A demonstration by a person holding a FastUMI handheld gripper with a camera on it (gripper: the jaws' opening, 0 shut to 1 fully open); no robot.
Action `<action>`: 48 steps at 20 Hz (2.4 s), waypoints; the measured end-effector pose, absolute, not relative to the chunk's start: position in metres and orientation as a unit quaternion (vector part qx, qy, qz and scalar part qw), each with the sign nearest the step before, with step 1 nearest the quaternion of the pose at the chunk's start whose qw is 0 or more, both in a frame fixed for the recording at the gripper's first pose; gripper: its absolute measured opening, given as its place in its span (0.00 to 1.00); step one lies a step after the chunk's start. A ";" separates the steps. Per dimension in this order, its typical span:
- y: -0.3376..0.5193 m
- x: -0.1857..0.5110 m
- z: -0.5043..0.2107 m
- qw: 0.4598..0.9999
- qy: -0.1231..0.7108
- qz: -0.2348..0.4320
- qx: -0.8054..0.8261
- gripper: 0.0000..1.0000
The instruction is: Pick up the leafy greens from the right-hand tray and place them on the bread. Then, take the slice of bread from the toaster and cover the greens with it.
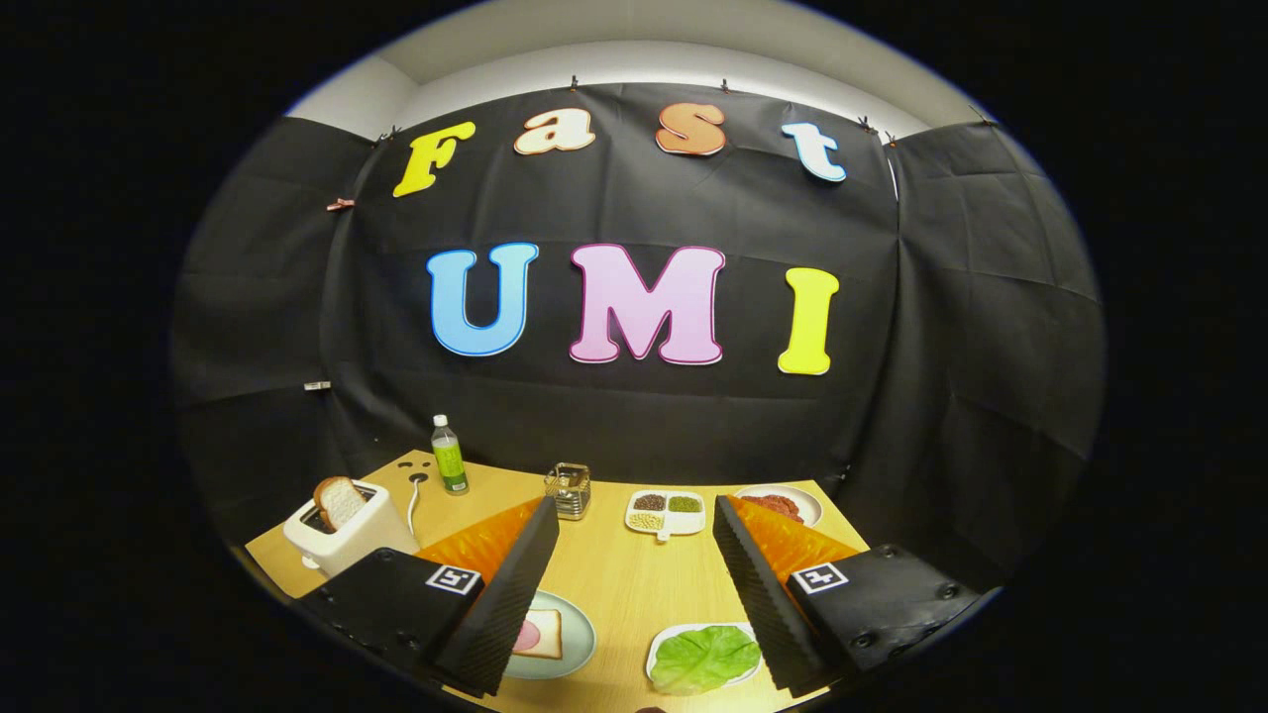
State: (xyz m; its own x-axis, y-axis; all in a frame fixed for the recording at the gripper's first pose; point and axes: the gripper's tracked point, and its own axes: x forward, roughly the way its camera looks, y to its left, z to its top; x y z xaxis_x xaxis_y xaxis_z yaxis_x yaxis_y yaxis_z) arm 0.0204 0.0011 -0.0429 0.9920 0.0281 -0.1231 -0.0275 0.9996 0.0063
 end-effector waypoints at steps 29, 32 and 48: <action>-0.083 0.011 -0.365 0.869 0.494 0.018 0.013 0.74; -0.083 0.009 -0.375 0.861 0.508 0.031 -0.001 0.71; -0.085 0.013 -0.368 0.845 0.530 0.067 0.008 0.06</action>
